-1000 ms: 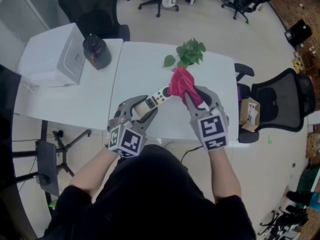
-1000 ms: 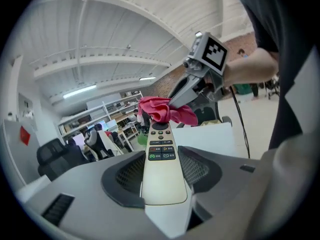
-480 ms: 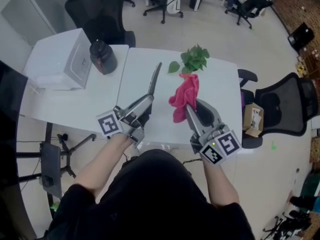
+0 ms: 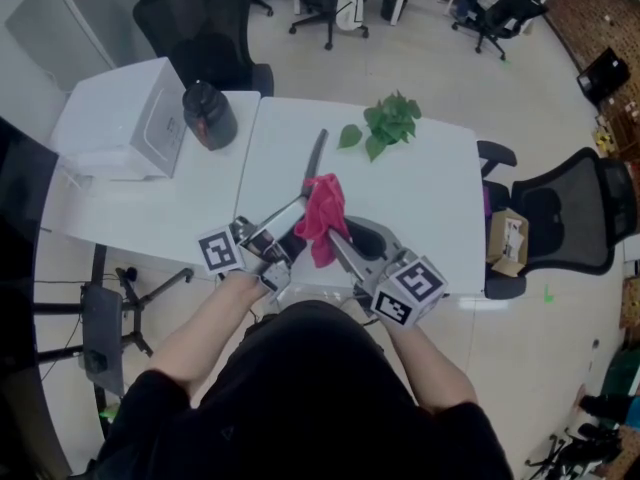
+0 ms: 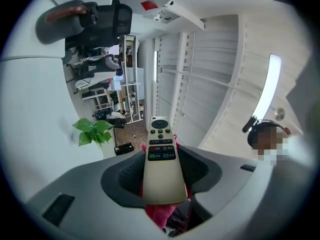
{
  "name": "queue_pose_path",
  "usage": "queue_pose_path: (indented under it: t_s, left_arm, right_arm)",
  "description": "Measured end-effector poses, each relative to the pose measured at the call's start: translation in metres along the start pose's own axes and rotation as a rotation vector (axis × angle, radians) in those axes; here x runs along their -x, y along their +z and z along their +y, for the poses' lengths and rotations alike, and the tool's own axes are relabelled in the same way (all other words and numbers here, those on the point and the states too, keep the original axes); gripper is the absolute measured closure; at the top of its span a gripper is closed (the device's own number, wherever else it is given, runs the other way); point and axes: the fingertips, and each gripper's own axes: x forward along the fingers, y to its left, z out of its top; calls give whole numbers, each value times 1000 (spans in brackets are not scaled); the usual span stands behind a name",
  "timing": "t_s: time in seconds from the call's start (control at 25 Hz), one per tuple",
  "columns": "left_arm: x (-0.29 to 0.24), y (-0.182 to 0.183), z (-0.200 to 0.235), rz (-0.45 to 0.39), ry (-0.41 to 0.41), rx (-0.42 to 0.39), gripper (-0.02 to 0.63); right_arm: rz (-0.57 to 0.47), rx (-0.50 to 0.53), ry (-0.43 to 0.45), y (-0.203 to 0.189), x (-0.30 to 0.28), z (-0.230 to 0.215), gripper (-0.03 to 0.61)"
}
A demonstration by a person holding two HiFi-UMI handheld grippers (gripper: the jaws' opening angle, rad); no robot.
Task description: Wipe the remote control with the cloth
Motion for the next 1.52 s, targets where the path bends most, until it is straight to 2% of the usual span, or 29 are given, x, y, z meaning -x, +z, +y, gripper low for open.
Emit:
queue_pose_path:
  t_s: [0.24,0.68,0.96,1.04,1.12,1.2,1.32,1.52]
  left_arm:
    - [0,-16,-8,61,-24,-2,405]
    - [4,-49,-12,208,-35,-11,405]
    - [5,-51,-10,220,-18,-38,405]
    - [7,-44,1,212,37,-112,405]
    - [13,-34,22,216,130,-237,405]
    - [24,-23,51,239,261,-376,405]
    - [44,-10,96,292,487,-541,405]
    - [76,-1,168,455,810,-796,405]
  right_arm:
    - [-28,-20,-7,8,-6,-11,483]
    - [-142,13,-95,58,8,-49,482]
    - [-170,28,-122,66,20,-52,482]
    - [-162,51,-159,61,28,-53,482]
    - [-127,90,-222,49,39,-58,482]
    - [-62,136,-295,28,49,-65,482]
    - [49,190,-397,-5,61,-74,482]
    - [194,234,-511,-50,76,-81,482]
